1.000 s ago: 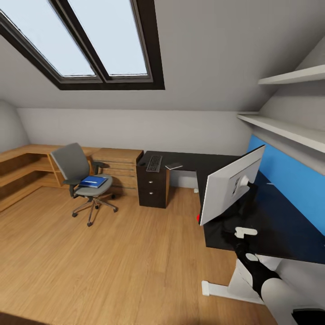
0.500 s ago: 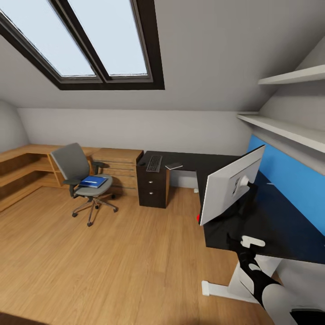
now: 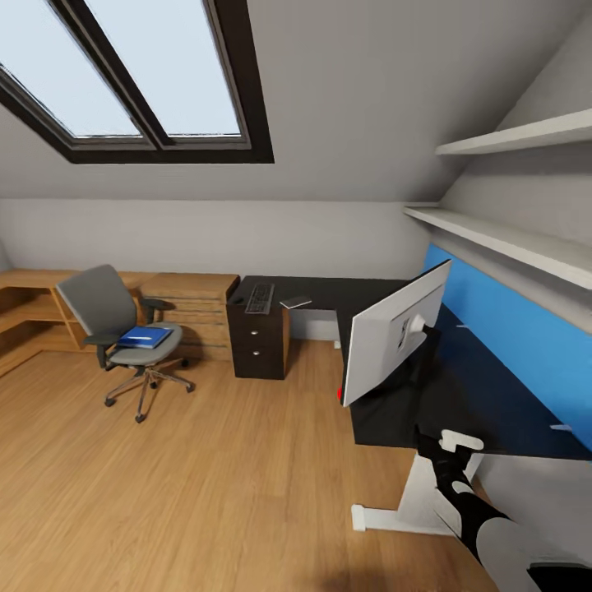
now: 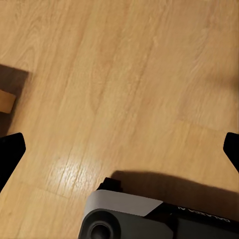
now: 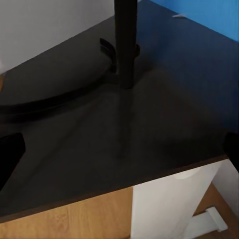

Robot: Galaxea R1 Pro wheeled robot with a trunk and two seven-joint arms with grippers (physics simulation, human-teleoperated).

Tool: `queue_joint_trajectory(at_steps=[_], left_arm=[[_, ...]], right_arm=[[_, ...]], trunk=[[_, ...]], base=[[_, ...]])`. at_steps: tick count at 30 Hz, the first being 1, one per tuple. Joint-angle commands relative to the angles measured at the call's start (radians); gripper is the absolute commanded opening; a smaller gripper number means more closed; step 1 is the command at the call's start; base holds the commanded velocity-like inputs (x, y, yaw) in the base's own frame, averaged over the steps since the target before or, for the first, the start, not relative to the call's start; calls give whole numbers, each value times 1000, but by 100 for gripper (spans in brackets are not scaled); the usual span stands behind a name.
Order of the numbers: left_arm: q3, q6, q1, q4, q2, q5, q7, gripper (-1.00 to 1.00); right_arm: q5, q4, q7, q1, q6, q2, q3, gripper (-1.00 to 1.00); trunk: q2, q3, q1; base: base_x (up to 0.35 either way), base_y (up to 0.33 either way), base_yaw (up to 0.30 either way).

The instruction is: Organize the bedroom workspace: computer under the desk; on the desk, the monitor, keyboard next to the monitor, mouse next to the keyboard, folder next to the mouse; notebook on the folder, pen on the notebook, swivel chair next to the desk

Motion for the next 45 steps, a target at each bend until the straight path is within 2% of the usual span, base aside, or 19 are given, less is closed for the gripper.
queue_joint_trajectory(at_steps=[1,22,38,45], left_arm=[[-8,-6,-1,0,1,11,6,100],[-8,-6,-1,0,2,11,5,100],[-8,-5,-1,0,1,11,5,100],[-7,-5,-1,0,2,12,5,100]], right_arm=[[-4,1,-3,-1,-3,0,5,100],[-1,14,-1,0,0,1,9,100],[0,16,-1,0,-3,1,7,100],[2,16,-1,0,-15,1,7,100]], trunk=[[-2,-2,1],[-2,-2,1],[-2,-2,1],[-2,-2,1]], base=[[0,0,-33],[1,-2,-3],[241,-203,0],[83,-57,0]])
